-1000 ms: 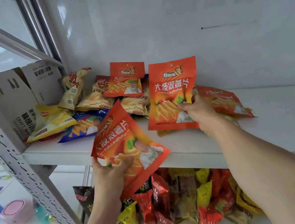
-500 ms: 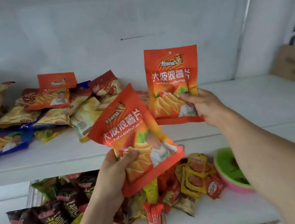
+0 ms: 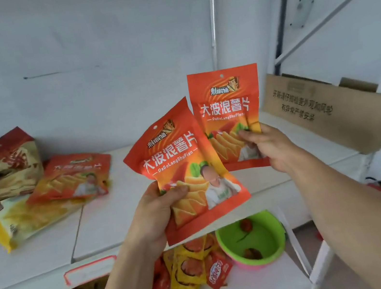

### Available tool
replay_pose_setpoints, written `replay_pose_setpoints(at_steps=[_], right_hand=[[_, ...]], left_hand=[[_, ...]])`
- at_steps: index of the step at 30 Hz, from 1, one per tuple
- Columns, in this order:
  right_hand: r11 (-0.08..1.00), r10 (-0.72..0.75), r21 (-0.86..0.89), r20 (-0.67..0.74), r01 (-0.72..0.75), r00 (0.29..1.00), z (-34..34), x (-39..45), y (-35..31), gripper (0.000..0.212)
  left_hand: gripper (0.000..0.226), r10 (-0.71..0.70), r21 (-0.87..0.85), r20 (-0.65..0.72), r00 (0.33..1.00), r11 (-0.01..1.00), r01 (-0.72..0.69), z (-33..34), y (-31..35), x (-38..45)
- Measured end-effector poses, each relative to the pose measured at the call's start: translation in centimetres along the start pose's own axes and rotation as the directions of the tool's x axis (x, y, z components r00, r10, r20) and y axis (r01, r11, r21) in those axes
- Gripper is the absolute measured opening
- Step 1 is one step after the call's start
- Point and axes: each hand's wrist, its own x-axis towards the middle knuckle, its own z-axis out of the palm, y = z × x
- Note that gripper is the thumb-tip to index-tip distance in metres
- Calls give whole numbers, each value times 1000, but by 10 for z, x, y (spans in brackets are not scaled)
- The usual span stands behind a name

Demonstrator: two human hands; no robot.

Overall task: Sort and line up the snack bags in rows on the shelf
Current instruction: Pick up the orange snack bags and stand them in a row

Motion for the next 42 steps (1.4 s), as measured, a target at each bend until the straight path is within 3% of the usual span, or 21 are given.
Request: replay_pose_setpoints(at_steps=[5, 10, 14, 24, 28, 33, 36, 40, 42], right_hand=[[1000, 22, -12, -35, -23, 999, -52, 59, 11, 9], [994, 78, -72, -34, -80, 996, -95, 117, 23, 15], [992, 102, -71, 19, -101, 995, -123, 171, 32, 11], [998, 6, 53, 234, -18, 972, -131, 274, 53, 18], [1000, -5, -22, 277, 11, 961, -128, 288, 54, 43], [979, 84, 152, 305, -135, 949, -120, 299, 54, 68], [977, 34, 182, 366, -107, 930, -119, 305, 59, 64], [989, -2, 138, 330, -47, 944, -117, 311, 62, 59], [988, -35, 155, 302, -13, 953, -115, 314, 64, 48]], left_hand=[[33, -33, 14, 46, 998, 999, 32, 61, -4, 63], [26, -41, 70, 7, 999, 997, 41, 109, -10, 112], [24, -44, 120, -32, 999, 992, 48, 146, -16, 151], [26, -13, 275, -148, 989, 960, 54, 222, -34, 239], [24, -4, 303, -183, 983, 951, 60, 239, -42, 271], [22, 107, 418, -281, 954, 908, 22, 250, -40, 308], [42, 118, 455, -280, 953, 890, 24, 255, -38, 323], [32, 141, 472, -243, 960, 881, -10, 260, -41, 340], [39, 148, 462, -245, 958, 887, -19, 261, -42, 345]])
